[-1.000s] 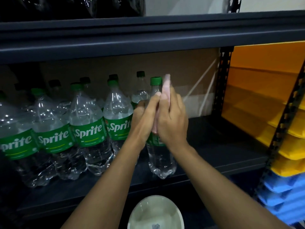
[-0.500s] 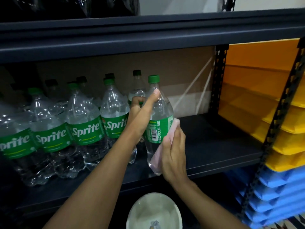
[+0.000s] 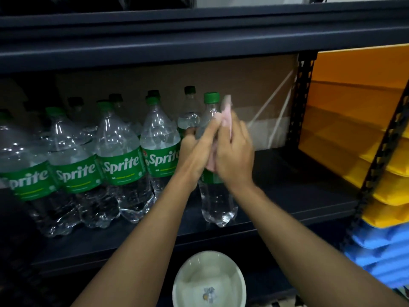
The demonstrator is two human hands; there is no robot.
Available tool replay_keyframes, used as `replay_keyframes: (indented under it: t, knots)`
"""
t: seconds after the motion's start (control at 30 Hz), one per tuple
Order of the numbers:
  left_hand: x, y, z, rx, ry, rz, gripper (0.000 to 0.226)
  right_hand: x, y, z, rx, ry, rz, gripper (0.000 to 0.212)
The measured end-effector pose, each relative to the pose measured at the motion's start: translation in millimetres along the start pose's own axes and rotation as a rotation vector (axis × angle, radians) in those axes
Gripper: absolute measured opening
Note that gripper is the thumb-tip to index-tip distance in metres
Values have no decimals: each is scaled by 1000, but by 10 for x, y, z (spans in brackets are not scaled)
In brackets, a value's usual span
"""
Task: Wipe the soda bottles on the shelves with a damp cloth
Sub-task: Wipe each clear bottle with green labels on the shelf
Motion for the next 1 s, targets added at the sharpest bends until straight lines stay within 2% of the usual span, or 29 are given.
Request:
replay_keyframes:
  t: [0.1, 0.27, 0.33, 0.4, 0.47, 0.53, 0.6, 0.63, 0.77, 0.83, 1.0]
  knots:
    - [-25, -20, 8, 25, -40, 12, 60, 258, 12, 485, 83, 98, -17, 58]
    - [-52, -26, -30, 25, -6, 68, 60, 847, -9, 1134, -36, -94, -62, 66]
    - [-90, -13, -54, 52, 10, 51, 69, 903, 21, 1221, -77, -120, -10, 68]
    - [-106, -17, -71, 28, 37, 30, 87, 851, 67, 1168, -88, -98, 68, 68]
    - [-105, -20, -67, -9, 54, 51, 95, 729, 124, 995, -79, -70, 86, 65]
    - [-102, -23, -86, -33, 40, 57, 82, 543, 159, 725, -72, -37, 35, 61]
    - [-56, -21, -70, -30, -12, 3, 46, 291, 162, 403, -42, 12, -7, 58]
    - [-21, -24, -54, -28, -31, -16, 35, 163, 156, 230, -28, 31, -8, 55]
    - [59, -44, 16, -31, 12, -29, 56, -154, 102, -289, -107, -33, 37, 45]
    - [53, -52, 57, -46, 37, 24, 58, -125, 83, -319, -118, -72, 24, 42]
    - [-33, -61, 95, -38, 17, 44, 53, 57, 93, 135, 72, 83, -21, 50]
Point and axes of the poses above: each hand's wrist, its own z-axis away from the middle knuckle, its own y-axis out of the back of the hand, x = y × z, the point moved 4 cm from there along -z, towards the middle knuckle, and after that the axes turned 4 degrees about x, right-handed, at the moved point
